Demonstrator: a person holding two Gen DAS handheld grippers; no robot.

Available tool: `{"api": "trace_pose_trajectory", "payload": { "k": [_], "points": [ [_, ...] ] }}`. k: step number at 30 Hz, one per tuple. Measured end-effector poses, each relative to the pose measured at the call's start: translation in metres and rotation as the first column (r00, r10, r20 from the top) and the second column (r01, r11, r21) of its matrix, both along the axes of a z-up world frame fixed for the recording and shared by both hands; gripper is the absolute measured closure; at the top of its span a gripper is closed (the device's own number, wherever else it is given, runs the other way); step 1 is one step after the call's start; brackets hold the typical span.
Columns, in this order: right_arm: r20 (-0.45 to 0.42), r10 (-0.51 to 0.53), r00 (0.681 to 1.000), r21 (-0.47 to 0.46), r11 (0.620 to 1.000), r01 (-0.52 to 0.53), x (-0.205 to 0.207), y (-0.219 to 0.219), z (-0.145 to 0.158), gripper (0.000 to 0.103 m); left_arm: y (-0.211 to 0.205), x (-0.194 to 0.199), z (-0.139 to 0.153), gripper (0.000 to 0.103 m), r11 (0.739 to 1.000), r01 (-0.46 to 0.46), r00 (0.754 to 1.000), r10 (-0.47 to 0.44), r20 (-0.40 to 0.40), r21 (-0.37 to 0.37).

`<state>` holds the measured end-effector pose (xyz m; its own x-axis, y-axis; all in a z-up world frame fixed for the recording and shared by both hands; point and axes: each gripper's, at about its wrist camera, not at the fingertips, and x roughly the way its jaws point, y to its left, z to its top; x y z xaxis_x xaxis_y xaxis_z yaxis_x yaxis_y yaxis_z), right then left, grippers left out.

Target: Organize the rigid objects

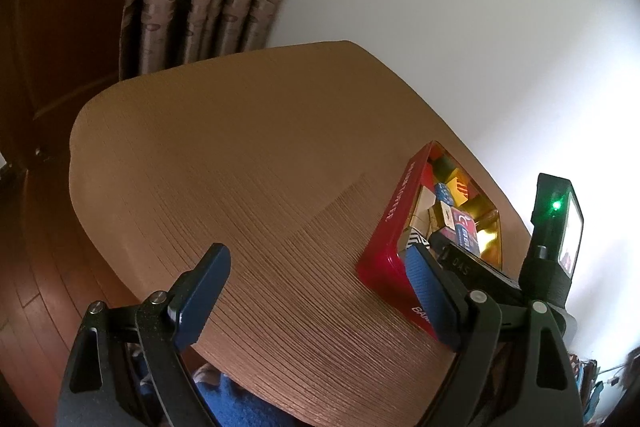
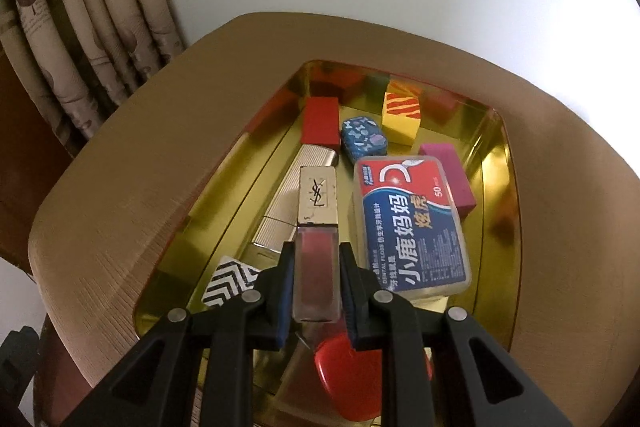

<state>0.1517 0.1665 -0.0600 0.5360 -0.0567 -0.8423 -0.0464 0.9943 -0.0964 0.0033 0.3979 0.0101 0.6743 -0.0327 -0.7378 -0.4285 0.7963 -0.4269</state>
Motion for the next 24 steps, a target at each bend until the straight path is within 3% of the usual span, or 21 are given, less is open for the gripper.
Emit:
{"api": "trace_pose_trajectory", "payload": {
  "k": [9, 14, 17, 21, 24],
  "points": [
    [-0.009, -0.001, 1.0, -0.022, 1.0, 0.0, 0.0, 0.0, -0.002, 0.082, -0.006, 0.001, -0.001, 0.017, 1.0, 0.011, 1.0, -0.011, -0.003, 0.01],
    [-0.018, 0.031, 0.999, 0.001, 1.0, -0.031, -0.001, 0.003, 0.002, 0.076, -0.009, 0.001, 0.003, 0.017, 0.999, 0.025, 1.0, -0.025, 0.0, 0.039],
    [0.067, 0.078, 0.995, -0.011, 0.997, -0.077, -0.02, 0.007, 0.03, 0.062, -0.018, -0.001, 0.011, 0.015, 0.995, 0.033, 0.999, -0.035, 0.019, 0.099],
    [0.237, 0.061, 0.97, -0.054, 0.997, -0.05, -0.068, -0.01, 0.087, 0.041, -0.039, -0.004, 0.024, 0.0, 0.97, 0.035, 0.998, -0.047, 0.046, 0.24],
    [0.317, 0.048, 0.947, -0.082, 0.996, -0.023, -0.11, -0.027, 0.115, 0.039, -0.057, -0.009, 0.036, 0.001, 0.944, 0.033, 0.996, -0.06, 0.071, 0.329]
  ]
}}
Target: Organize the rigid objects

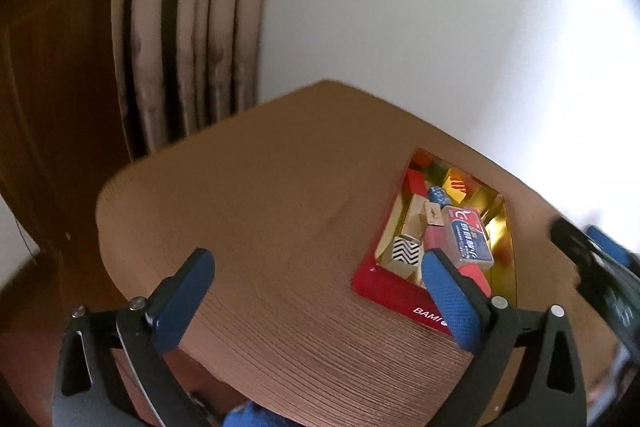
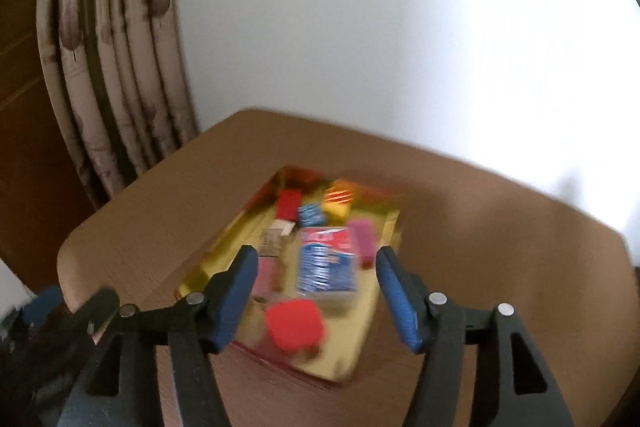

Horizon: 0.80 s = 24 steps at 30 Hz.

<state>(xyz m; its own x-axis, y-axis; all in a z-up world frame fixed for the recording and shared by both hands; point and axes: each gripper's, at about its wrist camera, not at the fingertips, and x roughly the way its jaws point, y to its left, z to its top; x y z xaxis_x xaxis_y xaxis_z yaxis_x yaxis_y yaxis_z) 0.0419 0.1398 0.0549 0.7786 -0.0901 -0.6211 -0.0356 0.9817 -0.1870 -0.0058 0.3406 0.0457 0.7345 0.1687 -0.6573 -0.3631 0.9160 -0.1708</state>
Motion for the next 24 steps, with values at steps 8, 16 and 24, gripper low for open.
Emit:
{"api": "trace_pose_trajectory", "payload": {
  "k": [8, 16, 24],
  "points": [
    [0.067, -0.051, 0.996, -0.213, 0.975, 0.064, -0.071, -0.01, 0.0, 0.038, -0.051, -0.019, 0.02, 0.001, 0.977, 0.103, 0.992, -0.115, 0.059, 0.184],
    [0.107, -0.092, 0.99, -0.17, 0.979, 0.11, -0.098, -0.036, 0.025, 0.038, -0.066, -0.025, 0.03, 0.001, 0.968, 0.144, 0.981, -0.167, 0.095, 0.205],
    [0.137, -0.111, 0.984, -0.16, 0.978, 0.132, -0.098, -0.034, 0.036, 0.038, -0.094, -0.029, 0.026, 0.001, 0.946, 0.234, 0.963, -0.257, 0.08, 0.223]
  ]
}}
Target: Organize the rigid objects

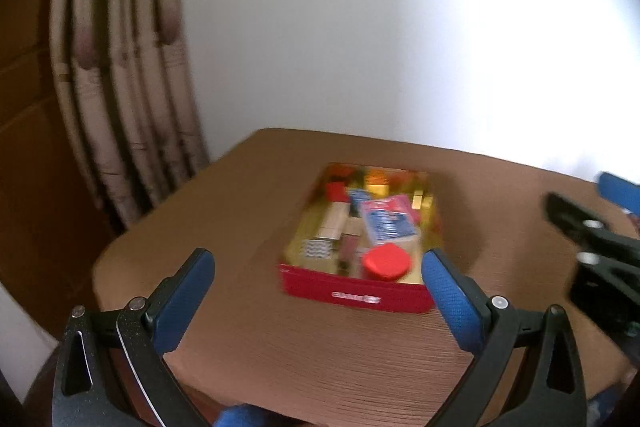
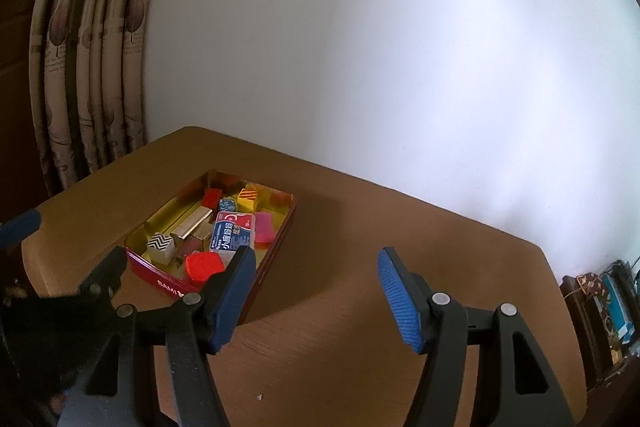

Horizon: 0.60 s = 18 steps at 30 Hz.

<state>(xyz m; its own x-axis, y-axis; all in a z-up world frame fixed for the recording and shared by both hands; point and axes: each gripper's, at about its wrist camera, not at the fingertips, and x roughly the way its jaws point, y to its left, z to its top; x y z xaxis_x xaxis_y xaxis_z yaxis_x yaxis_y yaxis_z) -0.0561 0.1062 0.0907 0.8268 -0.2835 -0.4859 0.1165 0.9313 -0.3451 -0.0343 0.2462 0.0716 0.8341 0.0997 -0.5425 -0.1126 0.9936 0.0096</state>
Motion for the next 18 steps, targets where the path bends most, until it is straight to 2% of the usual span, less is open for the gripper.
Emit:
{"api": "trace_pose_trajectory", "payload": {
  "k": [3, 5, 9, 18],
  "points": [
    [-0.006, -0.008, 1.0, 0.013, 1.0, 0.008, 0.004, -0.001, -0.002, 0.038, 0.0, 0.002, -0.004, 0.001, 0.998, 0.02, 1.0, -0.021, -0.016, -0.052],
    [-0.012, -0.01, 1.0, 0.02, 1.0, 0.01, 0.007, -0.004, -0.003, 0.038, -0.003, 0.002, -0.005, 0.001, 0.998, 0.034, 0.999, -0.035, -0.024, -0.06],
    [-0.017, -0.011, 1.0, 0.023, 1.0, 0.011, 0.01, -0.006, -0.005, 0.038, -0.006, 0.002, -0.007, 0.0, 1.0, 0.017, 1.0, -0.017, -0.025, -0.024],
    [-0.018, 0.004, 1.0, 0.018, 1.0, -0.004, 0.016, -0.001, -0.007, 0.038, -0.008, 0.002, -0.009, 0.0, 1.0, 0.016, 0.999, -0.016, -0.044, -0.005]
  ]
}}
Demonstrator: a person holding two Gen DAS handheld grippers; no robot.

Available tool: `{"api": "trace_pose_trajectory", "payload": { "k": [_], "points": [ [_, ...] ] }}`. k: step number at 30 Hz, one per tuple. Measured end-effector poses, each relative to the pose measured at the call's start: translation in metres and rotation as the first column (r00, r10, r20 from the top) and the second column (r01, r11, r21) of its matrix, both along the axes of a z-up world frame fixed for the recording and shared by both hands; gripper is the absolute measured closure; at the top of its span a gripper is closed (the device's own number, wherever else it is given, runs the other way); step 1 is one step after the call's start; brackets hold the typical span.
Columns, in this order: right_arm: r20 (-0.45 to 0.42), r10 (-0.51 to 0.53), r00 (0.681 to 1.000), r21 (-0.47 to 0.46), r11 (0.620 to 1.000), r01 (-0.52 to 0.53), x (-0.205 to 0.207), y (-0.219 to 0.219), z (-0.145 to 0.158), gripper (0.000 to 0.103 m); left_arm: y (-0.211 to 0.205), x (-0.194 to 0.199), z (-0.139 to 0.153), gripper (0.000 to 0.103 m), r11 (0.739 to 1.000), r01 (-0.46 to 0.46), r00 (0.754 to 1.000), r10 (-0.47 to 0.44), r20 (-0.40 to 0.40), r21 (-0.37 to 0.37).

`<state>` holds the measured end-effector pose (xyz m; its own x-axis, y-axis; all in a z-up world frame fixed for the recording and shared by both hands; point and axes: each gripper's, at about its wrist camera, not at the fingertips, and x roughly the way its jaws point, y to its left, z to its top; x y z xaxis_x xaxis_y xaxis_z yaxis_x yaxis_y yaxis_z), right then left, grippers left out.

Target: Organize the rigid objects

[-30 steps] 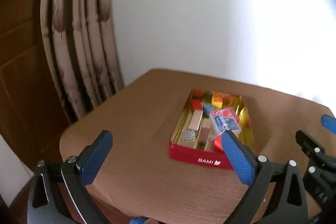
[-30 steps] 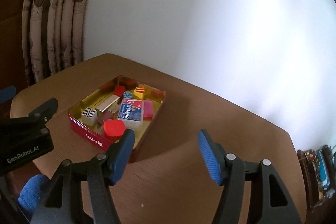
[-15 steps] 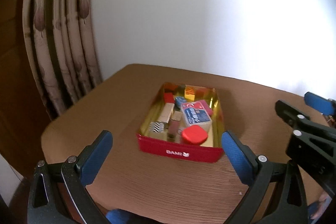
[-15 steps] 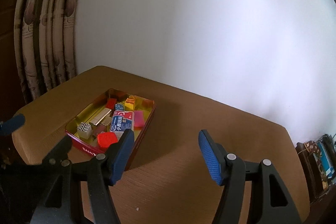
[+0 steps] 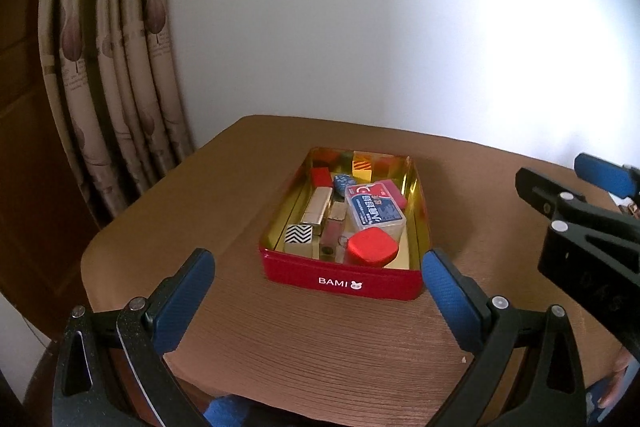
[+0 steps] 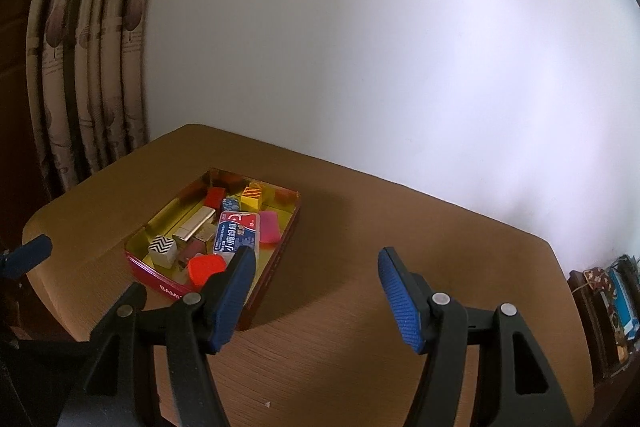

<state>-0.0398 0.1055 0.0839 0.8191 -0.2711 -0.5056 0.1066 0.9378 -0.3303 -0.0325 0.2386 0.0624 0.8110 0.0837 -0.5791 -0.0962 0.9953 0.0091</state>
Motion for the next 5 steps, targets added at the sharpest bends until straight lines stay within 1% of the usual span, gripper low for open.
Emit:
{"api": "trace_pose_trajectory", "payload": {
  "k": [5],
  "points": [
    [0.005, 0.002, 1.0, -0.006, 1.0, -0.002, -0.0009, 0.0047, 0.0011, 0.038, 0.0003, -0.0001, -0.0004, 0.0, 1.0, 0.001, 1.0, -0.001, -0.003, -0.008]
  ]
}}
